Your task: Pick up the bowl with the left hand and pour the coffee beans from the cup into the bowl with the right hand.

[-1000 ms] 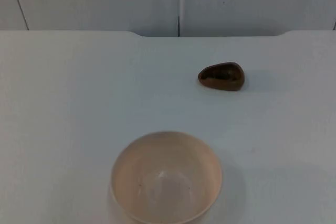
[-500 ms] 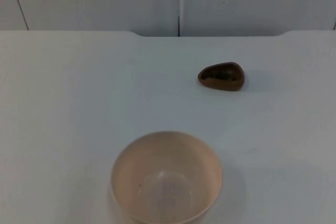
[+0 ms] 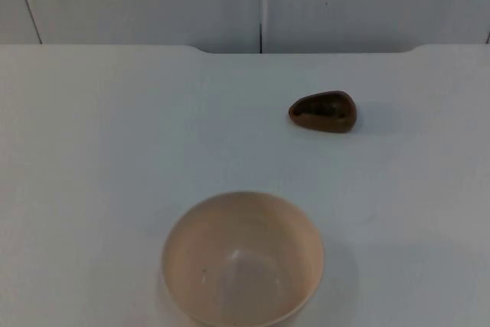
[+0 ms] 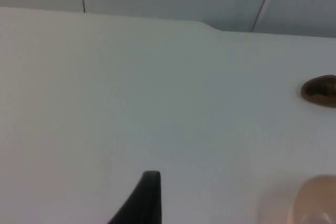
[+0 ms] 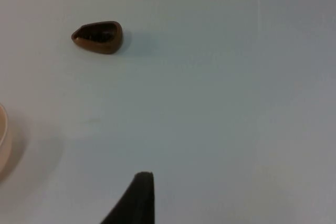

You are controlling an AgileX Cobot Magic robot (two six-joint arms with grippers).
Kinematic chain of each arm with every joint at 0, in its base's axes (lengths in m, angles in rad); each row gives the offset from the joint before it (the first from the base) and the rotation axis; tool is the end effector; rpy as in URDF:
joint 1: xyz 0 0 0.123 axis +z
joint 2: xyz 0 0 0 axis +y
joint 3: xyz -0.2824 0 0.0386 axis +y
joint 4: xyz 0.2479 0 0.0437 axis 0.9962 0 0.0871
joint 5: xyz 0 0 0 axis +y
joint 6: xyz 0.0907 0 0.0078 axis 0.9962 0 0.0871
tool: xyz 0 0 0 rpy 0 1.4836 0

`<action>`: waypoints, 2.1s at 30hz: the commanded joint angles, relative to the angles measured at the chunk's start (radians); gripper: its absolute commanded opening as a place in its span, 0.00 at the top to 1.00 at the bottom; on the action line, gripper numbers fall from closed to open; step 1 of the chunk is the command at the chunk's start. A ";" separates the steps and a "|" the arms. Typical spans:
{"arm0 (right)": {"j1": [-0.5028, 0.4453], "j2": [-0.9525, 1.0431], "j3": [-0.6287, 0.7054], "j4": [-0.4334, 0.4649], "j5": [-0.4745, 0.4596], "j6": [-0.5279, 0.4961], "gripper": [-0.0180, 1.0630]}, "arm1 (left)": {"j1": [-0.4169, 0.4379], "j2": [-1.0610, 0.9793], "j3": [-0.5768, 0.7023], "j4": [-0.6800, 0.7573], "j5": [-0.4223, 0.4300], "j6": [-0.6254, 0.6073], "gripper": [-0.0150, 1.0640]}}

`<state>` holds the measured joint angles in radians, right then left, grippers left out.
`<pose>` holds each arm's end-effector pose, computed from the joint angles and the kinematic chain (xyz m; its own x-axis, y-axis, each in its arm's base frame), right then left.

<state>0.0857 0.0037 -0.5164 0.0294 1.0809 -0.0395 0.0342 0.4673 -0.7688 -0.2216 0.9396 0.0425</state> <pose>-0.0072 0.0018 0.2801 -0.4579 -0.0651 -0.8866 -0.1203 0.9927 -0.0108 0.0663 -0.0139 0.3539 -0.5216 -0.1060 -0.8466 0.0721 0.9832 -0.1676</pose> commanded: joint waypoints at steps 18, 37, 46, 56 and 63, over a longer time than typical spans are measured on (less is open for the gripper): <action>-0.006 -0.004 0.000 -0.001 -0.002 0.001 0.01 | 0.003 0.444 -0.022 -0.373 0.041 0.375 0.01; -0.006 -0.004 0.000 -0.001 -0.002 0.001 0.01 | -0.267 0.769 -0.022 -0.402 -0.117 0.417 0.06; -0.006 -0.004 0.000 -0.001 -0.002 0.001 0.01 | -0.349 0.917 -0.022 -0.352 -0.203 0.360 0.06; -0.006 -0.004 0.000 -0.001 -0.002 0.001 0.01 | -0.441 1.122 -0.022 -0.331 -0.305 0.307 0.06; -0.006 -0.004 0.000 -0.005 -0.002 0.001 0.01 | -0.440 1.244 -0.022 -0.326 -0.372 0.292 0.06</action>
<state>0.0857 0.0037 -0.5164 0.0294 1.0809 -0.0414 -0.4006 1.6902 -0.7880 -0.5534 0.5898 0.3443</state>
